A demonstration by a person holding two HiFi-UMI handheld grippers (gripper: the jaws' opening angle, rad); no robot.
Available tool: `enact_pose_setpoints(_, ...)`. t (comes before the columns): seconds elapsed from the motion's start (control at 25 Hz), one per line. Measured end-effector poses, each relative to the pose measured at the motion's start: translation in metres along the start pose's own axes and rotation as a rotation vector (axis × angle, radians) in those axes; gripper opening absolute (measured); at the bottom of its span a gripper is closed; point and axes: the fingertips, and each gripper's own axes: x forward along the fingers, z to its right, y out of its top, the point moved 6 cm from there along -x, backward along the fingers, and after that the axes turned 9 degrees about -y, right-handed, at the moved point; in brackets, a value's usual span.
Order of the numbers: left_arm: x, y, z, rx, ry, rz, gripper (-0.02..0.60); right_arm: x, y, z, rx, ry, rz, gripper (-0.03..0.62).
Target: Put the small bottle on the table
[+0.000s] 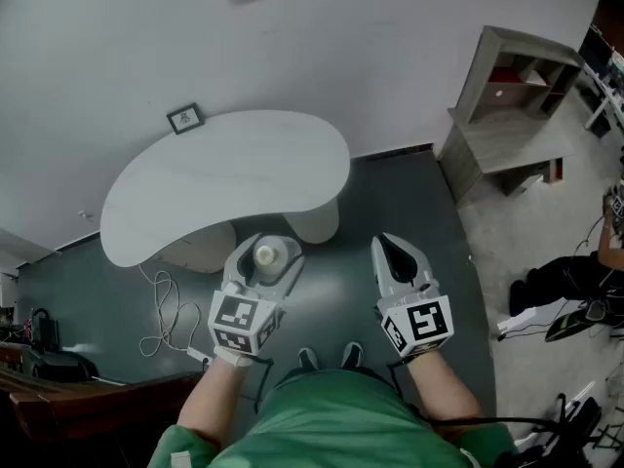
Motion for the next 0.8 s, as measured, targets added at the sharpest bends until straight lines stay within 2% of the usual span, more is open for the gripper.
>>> enact_pose_setpoints(0.36,-0.040,-0.025,0.000,0.006,0.049,-0.001,0.347,-0.014,-0.021,-0.030,0.041,0.024,-0.042,0.003)
enact_pose_setpoints(0.68,-0.083,-0.027,0.004,-0.011,0.134,0.037,0.347,-0.023,-0.017,-0.056,0.030,0.119,-0.033,0.003)
enact_pose_setpoints(0.8,-0.092,-0.032,0.003,-0.026,0.151,0.030,0.347,-0.024,-0.016,-0.062,0.031,0.129,-0.040,0.003)
